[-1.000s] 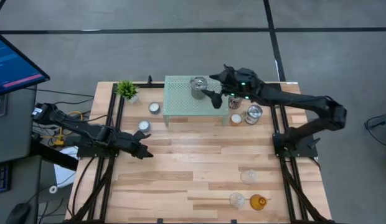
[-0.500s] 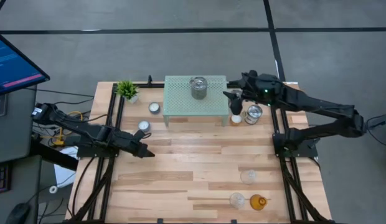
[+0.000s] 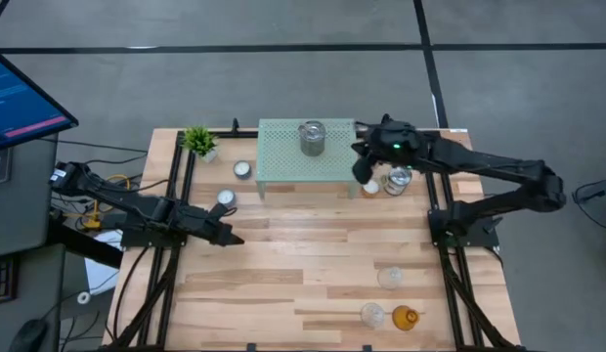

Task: Pick & Place candle stick holders
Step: Put the bottom silver scented candle on the shelf

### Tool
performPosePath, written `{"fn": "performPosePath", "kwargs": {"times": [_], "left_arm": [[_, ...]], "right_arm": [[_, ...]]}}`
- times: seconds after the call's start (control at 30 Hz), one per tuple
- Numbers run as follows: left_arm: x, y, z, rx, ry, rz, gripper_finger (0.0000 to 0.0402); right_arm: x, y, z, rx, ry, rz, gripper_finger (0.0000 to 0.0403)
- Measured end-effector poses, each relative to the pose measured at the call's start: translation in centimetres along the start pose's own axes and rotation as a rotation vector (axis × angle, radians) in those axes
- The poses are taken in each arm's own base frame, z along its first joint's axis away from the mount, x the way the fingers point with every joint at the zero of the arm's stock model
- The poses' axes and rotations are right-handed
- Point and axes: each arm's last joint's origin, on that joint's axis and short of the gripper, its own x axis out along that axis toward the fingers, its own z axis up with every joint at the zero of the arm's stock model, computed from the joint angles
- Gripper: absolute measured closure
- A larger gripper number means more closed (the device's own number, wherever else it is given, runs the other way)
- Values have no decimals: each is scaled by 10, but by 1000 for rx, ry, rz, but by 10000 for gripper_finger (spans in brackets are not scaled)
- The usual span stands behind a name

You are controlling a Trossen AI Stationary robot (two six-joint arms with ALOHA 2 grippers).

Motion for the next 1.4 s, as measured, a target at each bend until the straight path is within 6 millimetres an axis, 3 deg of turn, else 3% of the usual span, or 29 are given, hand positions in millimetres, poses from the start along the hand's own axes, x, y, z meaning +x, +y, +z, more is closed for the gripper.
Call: {"fn": "performPosePath", "kwargs": {"times": [0.13,0.3,0.53,0.73,1.13,1.4], "left_arm": [[0,0,0,0,-10,-2,400],[0,0,0,2,-13,-3,400],[0,0,1,3,-22,-2,400],[0,0,1,7,-22,-2,400],[0,0,1,10,-21,-2,400],[0,0,1,10,-23,-1,400]], "right_arm": [[26,4,-6,-9,63,1,400],[53,-1,1,-14,-7,28,402],[100,-10,-4,56,-19,71,403],[122,-4,-4,67,-39,135,403],[170,15,31,44,-83,249,403],[186,22,48,13,-76,284,403]]}}
